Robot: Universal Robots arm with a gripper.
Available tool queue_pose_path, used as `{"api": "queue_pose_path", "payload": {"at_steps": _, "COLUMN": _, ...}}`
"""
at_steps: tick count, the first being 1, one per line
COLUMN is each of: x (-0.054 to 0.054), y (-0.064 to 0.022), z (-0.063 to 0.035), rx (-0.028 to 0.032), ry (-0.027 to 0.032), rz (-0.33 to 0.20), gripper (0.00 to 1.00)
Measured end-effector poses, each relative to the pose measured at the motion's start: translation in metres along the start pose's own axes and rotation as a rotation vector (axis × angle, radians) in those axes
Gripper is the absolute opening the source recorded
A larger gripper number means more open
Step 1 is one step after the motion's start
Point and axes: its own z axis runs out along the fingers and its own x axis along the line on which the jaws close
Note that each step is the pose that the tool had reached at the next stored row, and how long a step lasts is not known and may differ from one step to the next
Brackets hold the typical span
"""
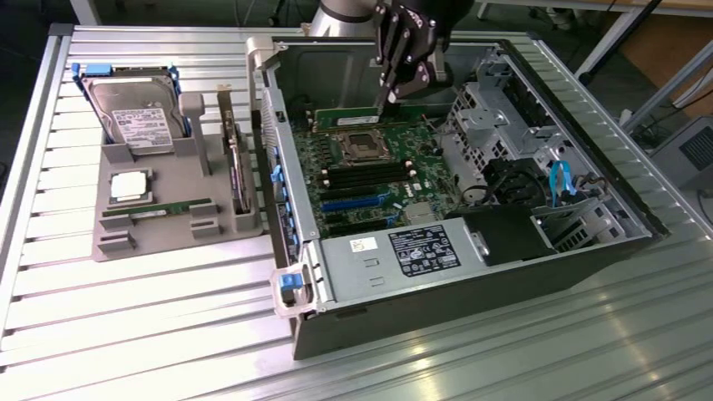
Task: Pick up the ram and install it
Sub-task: 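Pick up the ram and move it above insertion slot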
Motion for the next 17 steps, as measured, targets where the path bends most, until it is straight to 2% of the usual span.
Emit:
{"api": "queue_pose_path", "payload": {"at_steps": 12, "x": 0.001, "y": -0.0107, "z": -0.0003, "rx": -0.0011, "ry": 0.0000, "rz": 0.000, "gripper": 0.12}}
{"api": "queue_pose_path", "payload": {"at_steps": 17, "x": 0.001, "y": -0.0194, "z": -0.0006, "rx": -0.0024, "ry": -0.0002, "rz": 0.000, "gripper": 0.12}}
